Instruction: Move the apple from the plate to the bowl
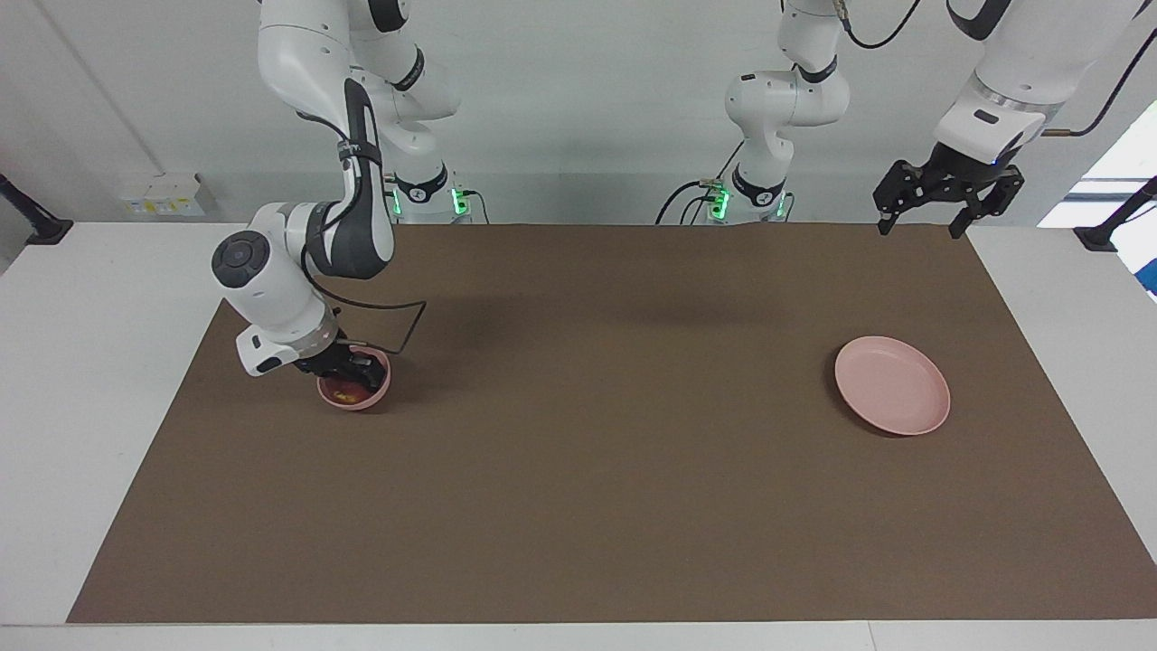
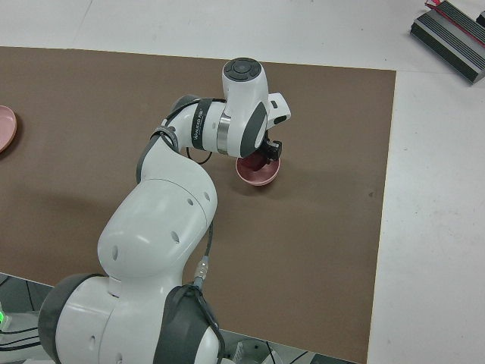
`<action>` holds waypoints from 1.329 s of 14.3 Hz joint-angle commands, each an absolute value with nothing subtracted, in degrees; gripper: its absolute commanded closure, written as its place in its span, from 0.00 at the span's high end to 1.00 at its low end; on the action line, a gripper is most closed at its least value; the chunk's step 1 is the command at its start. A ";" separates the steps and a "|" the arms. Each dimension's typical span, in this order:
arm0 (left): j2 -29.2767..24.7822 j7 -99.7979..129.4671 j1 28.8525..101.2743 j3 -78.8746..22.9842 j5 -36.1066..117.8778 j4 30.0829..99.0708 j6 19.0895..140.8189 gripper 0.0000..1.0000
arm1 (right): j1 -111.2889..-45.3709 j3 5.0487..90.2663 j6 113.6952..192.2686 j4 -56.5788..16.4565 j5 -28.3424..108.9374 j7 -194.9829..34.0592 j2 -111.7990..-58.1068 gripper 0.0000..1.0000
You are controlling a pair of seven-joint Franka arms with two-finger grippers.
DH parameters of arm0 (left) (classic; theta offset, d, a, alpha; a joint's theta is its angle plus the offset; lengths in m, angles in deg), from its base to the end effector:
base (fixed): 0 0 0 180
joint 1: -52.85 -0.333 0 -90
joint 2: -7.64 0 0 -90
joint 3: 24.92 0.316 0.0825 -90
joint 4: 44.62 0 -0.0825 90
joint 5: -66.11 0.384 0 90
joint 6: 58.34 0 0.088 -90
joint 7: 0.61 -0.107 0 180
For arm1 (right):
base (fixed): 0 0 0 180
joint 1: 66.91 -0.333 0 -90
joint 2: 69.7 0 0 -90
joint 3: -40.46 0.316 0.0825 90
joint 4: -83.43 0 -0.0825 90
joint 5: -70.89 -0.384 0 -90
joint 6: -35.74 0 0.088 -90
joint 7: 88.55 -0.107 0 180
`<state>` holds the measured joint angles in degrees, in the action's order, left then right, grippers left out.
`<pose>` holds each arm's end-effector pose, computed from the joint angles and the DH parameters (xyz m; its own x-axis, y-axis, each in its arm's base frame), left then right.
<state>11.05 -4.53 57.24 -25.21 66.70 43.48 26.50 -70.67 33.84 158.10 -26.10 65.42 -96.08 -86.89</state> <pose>0.5249 -0.0419 0.6643 0.9889 -0.1486 0.0019 -0.1486 -0.9888 -0.0107 0.6086 -0.0231 0.3348 0.9705 -0.2275 -0.0793 -0.2306 -0.9725 -0.0324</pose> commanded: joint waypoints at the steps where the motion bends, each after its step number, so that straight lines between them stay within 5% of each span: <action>1: 11.33 -5.00 57.95 -24.04 66.81 43.36 25.68 1.00 | -69.89 34.39 160.97 -26.79 66.49 -95.40 -87.19 0.00; 12: 11.24 -5.09 57.59 -23.86 66.81 43.00 24.63 1.00 | -69.98 34.39 156.40 -27.40 66.49 -94.97 -85.70 0.00; 14: 11.33 -4.92 57.59 -23.86 66.81 43.09 24.54 1.00 | -69.98 34.39 156.93 -28.36 66.49 -94.52 -85.70 0.08; 16: 11.33 -4.83 57.59 -23.86 66.90 43.18 24.45 1.00 | -69.98 34.39 157.55 -28.72 66.49 -94.35 -85.70 0.23; 19: 11.33 -4.74 57.59 -23.86 66.90 43.18 24.45 1.00 | -69.81 34.31 157.73 -28.63 66.49 -94.35 -85.78 0.86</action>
